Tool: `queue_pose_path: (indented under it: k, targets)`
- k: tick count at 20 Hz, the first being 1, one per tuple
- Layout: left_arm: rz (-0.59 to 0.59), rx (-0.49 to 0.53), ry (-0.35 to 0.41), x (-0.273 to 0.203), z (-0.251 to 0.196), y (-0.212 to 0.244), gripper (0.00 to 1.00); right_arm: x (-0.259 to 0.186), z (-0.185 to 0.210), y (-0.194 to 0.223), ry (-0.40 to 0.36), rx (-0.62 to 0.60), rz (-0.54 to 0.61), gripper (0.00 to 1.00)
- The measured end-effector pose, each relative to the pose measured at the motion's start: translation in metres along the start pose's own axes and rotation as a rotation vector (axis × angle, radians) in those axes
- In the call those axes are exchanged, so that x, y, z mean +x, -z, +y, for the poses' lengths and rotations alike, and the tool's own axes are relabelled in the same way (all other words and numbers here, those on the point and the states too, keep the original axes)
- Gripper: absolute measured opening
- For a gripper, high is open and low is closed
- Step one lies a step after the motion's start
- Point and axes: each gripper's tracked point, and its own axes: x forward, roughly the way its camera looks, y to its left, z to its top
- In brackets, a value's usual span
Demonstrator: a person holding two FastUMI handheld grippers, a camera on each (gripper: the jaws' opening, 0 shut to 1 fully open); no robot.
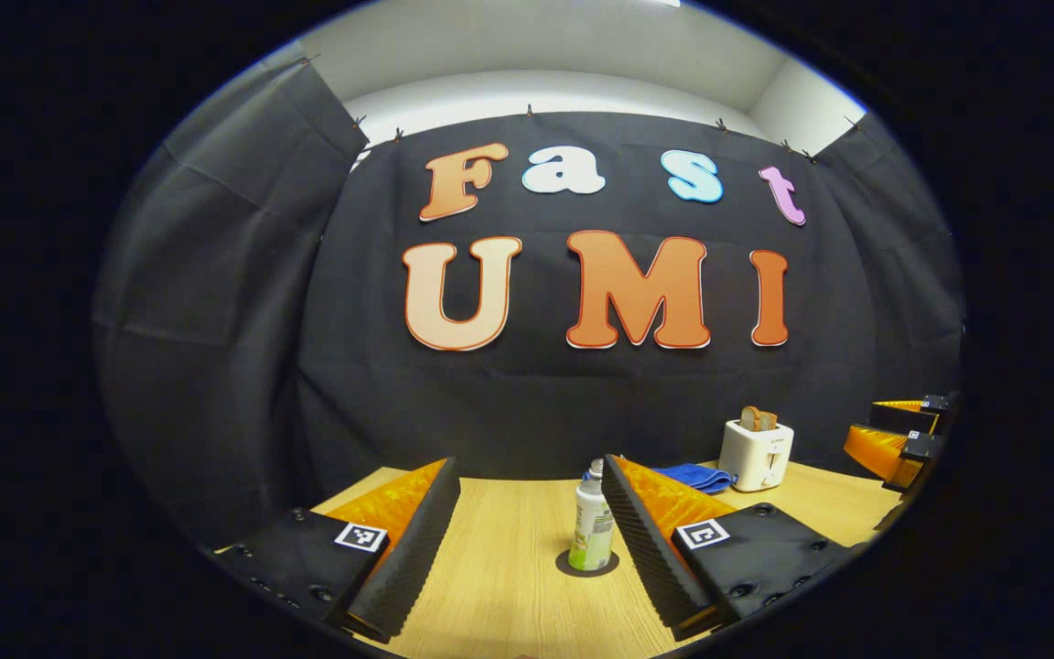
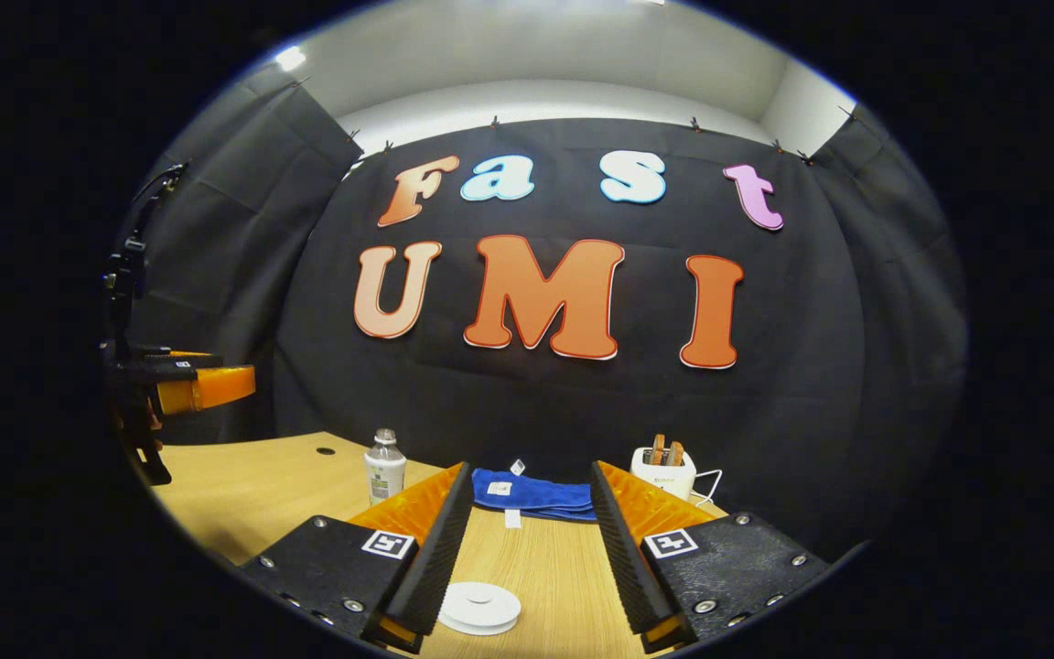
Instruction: Open the teacup lid with one hand, grasp the water bottle and pour water into the teacup with the other hand; after pouring, place the water bottle on the coaster and then close the teacup lid.
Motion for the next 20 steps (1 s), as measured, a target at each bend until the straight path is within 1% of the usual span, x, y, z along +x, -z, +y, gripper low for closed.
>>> queue_pose_path:
  k: [1, 2, 3, 5, 6, 7, 8, 10, 11, 12, 15, 20]
  targets:
    - [-0.004, 0.016, -0.005, -0.002, 0.000, -0.003, 0.96, -0.002, -0.002, -0.001, 0.003, 0.007, 0.001, 0.77]
    - [-0.006, 0.022, -0.003, -0.005, -0.002, -0.005, 0.99, -0.004, -0.004, -0.002, 0.005, 0.008, 0.001, 0.77]
    - [-0.011, 0.022, 0.003, -0.008, -0.006, -0.007, 0.95, -0.005, -0.009, -0.004, 0.014, 0.006, 0.001, 0.77]
    - [-0.016, 0.023, 0.008, -0.011, -0.007, -0.013, 0.96, -0.010, -0.016, -0.007, 0.024, 0.012, 0.003, 0.77]
    - [-0.021, 0.030, 0.003, -0.013, -0.004, -0.016, 0.96, -0.013, -0.017, -0.009, 0.020, 0.018, 0.004, 0.77]
    - [-0.026, 0.036, -0.004, -0.016, -0.001, -0.021, 0.99, -0.017, -0.019, -0.010, 0.019, 0.024, 0.005, 0.77]
    - [-0.030, 0.040, -0.013, -0.018, 0.001, -0.025, 0.96, -0.019, -0.023, -0.012, 0.024, 0.025, 0.002, 0.77]
    - [-0.039, 0.044, -0.034, -0.021, 0.008, -0.030, 0.96, -0.022, -0.031, -0.015, 0.035, 0.014, -0.002, 0.77]
    - [-0.040, 0.045, -0.042, -0.023, 0.011, -0.032, 0.99, -0.023, -0.033, -0.016, 0.039, 0.009, -0.004, 0.77]
    - [-0.043, 0.048, -0.048, -0.024, 0.014, -0.035, 0.99, -0.023, -0.035, -0.017, 0.042, 0.010, -0.005, 0.77]
    - [-0.045, 0.056, -0.055, -0.025, 0.019, -0.038, 0.99, -0.022, -0.029, -0.013, 0.020, 0.023, 0.012, 0.77]
    - [-0.084, 0.065, -0.075, -0.025, 0.029, -0.052, 0.99, -0.017, -0.025, -0.017, 0.009, 0.013, 0.003, 0.77]
